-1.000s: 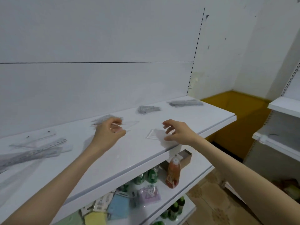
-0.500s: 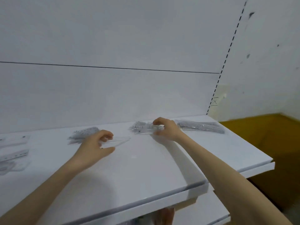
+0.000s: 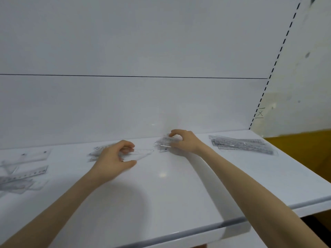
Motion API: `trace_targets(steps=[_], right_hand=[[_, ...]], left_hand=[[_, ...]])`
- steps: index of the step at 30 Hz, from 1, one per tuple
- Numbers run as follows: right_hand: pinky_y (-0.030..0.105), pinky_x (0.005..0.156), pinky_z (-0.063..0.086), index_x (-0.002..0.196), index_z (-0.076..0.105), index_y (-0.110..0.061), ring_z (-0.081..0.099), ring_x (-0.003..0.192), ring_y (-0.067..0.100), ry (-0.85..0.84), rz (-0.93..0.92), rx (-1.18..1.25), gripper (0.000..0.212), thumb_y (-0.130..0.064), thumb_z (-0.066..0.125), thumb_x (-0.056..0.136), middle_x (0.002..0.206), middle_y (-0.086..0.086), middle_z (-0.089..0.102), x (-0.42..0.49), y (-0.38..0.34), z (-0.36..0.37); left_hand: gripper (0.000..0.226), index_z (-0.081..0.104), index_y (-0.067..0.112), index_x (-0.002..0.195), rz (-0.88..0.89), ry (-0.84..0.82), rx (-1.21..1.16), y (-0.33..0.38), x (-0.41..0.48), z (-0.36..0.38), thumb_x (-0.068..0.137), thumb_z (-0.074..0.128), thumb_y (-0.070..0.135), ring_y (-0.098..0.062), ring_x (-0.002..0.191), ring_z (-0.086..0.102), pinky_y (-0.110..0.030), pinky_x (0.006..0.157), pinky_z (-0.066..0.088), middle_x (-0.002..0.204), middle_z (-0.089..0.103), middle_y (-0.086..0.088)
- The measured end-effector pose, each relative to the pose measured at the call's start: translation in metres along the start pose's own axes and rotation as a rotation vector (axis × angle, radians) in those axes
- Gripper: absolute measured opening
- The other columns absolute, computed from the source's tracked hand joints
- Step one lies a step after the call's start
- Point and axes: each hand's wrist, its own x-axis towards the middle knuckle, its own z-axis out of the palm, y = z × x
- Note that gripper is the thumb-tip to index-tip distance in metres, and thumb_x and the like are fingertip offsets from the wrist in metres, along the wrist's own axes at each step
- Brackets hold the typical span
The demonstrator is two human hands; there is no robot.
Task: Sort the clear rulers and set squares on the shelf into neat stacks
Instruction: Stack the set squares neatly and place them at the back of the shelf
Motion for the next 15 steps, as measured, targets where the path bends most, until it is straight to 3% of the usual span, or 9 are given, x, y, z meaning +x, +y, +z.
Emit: trace_targets(steps=[2, 4, 7, 11, 15], right_hand=[[0.025, 0.099, 0.036, 0.126, 0.058, -0.023, 0.046, 0.127, 0.013, 0.020, -0.106, 0.075, 0.044, -0.018, 0.068, 0.083, 0.136, -0.007, 0.053, -0.017, -0.011, -0.006], [0.027, 0.106, 0.035, 0.132, 0.052, -0.029, 0.045, 0.127, 0.008, -0.067, -0.206, 0.033, 0.059, -0.027, 0.076, 0.078, 0.139, -0.011, 0.051, -0.037, -0.025, -0.006], [0.024, 0.101, 0.037, 0.139, 0.046, -0.029, 0.049, 0.122, 0.008, -0.137, -0.294, -0.205, 0.076, -0.046, 0.079, 0.072, 0.136, -0.009, 0.054, -0.058, -0.043, 0.004], [0.024, 0.079, 0.044, 0.124, 0.063, -0.020, 0.065, 0.087, 0.011, -0.084, -0.366, -0.347, 0.047, -0.037, 0.073, 0.082, 0.106, -0.005, 0.071, -0.069, -0.045, 0.008], [0.027, 0.079, 0.049, 0.107, 0.069, -0.017, 0.064, 0.080, 0.012, -0.068, -0.291, -0.310, 0.031, -0.034, 0.075, 0.081, 0.091, -0.006, 0.072, -0.074, -0.030, -0.003]], left_hand=[[0.039, 0.061, 0.039, 0.091, 0.016, -0.023, -0.029, 0.002, 0.004, 0.006, 0.061, 0.079, 0.023, 0.004, 0.092, 0.059, -0.009, 0.065, 0.044, 0.093, 0.068, 0.014], [0.042, 0.061, 0.036, 0.094, 0.042, -0.053, -0.036, 0.008, 0.007, 0.013, 0.064, 0.082, 0.015, -0.004, 0.091, 0.059, -0.014, 0.065, 0.046, 0.095, 0.068, 0.011], [0.046, 0.060, 0.035, 0.098, 0.098, -0.112, -0.031, 0.020, 0.009, 0.026, 0.065, 0.082, 0.012, -0.006, 0.087, 0.060, -0.019, 0.065, 0.047, 0.097, 0.068, 0.008], [0.042, 0.061, 0.036, 0.097, 0.152, -0.168, 0.001, 0.034, 0.006, 0.040, 0.070, 0.079, 0.009, 0.000, 0.080, 0.058, -0.015, 0.062, 0.046, 0.092, 0.066, 0.018], [0.039, 0.057, 0.035, 0.103, 0.151, -0.211, 0.097, 0.035, -0.001, 0.037, 0.074, 0.078, 0.020, 0.011, 0.074, 0.052, -0.010, 0.062, 0.042, 0.096, 0.058, 0.023]])
